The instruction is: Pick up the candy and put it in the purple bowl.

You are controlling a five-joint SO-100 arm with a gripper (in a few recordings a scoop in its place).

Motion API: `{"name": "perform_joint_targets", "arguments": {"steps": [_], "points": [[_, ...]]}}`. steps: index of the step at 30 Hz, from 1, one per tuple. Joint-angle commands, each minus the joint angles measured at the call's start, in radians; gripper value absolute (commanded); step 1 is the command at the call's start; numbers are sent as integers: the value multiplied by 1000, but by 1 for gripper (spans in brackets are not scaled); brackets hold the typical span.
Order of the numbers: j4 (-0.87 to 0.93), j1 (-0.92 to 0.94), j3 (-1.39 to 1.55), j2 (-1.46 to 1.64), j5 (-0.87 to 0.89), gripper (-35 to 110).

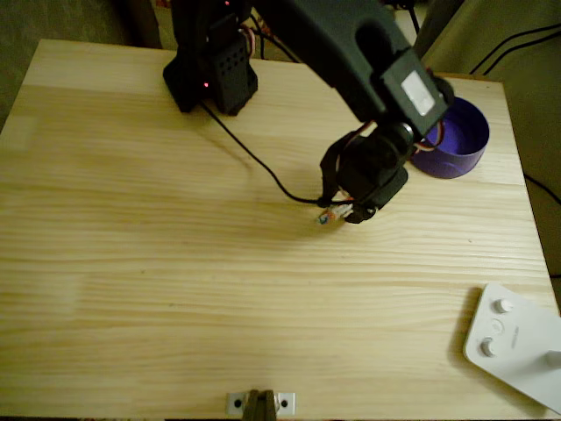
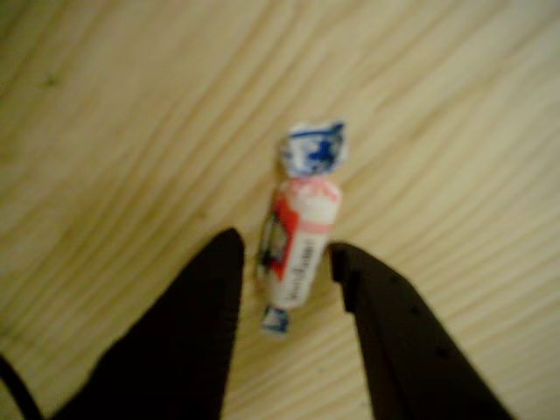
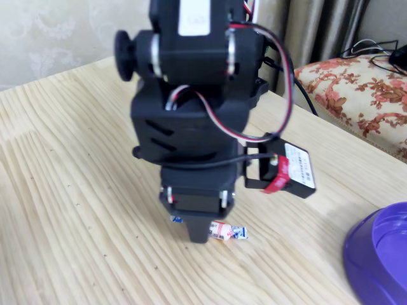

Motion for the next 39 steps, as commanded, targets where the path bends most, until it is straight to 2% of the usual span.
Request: {"name": "perform_joint_targets", "arguments": {"steps": [1, 23, 31, 39], "points": [[-9, -25, -54, 55, 5, 21], [-58, -49, -35, 49, 69, 10], [-91, -51, -40, 67, 166, 6], [-86, -5, -43, 215, 296, 1]]}}
